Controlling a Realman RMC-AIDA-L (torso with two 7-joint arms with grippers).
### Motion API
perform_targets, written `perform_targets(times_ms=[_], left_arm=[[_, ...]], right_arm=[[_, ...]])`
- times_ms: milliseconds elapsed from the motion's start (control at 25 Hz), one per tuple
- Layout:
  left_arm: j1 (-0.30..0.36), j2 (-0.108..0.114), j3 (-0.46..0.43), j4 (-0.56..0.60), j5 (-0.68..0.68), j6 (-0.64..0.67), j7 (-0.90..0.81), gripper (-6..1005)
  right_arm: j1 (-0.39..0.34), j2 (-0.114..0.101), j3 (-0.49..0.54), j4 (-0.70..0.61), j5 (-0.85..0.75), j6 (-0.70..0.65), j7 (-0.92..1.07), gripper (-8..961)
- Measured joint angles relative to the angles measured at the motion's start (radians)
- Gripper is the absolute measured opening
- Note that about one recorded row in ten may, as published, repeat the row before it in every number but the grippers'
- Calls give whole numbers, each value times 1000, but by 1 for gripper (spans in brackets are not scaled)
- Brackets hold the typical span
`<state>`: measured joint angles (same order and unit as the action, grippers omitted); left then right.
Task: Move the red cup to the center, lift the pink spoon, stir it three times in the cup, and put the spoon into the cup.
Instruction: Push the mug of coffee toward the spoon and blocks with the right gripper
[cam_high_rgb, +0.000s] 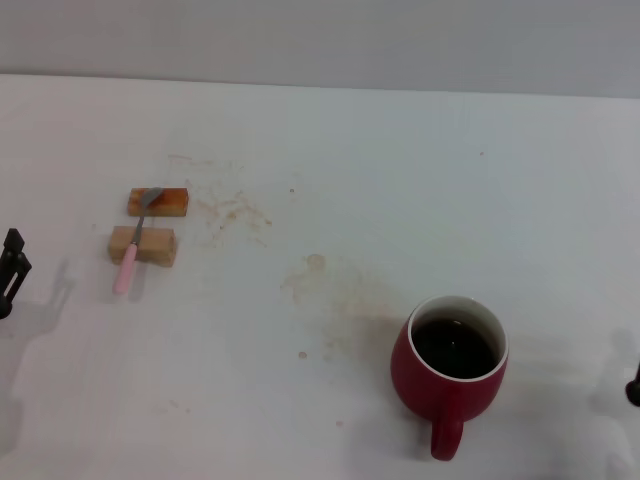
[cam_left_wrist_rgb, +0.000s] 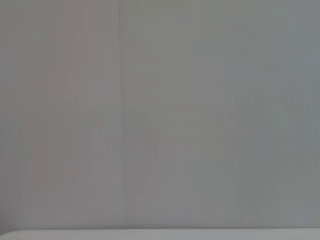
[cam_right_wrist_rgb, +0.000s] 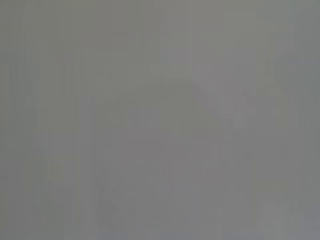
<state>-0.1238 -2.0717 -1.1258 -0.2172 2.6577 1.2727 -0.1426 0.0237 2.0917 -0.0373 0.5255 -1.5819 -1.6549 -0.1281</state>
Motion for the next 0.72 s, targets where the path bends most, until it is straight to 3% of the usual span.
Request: perform_targets(times_ms=[720], left_arm=[[-8,0,0,-1,-2,-1,0,832]], right_arm=[[-24,1,-107,75,-4,88,-2,0]])
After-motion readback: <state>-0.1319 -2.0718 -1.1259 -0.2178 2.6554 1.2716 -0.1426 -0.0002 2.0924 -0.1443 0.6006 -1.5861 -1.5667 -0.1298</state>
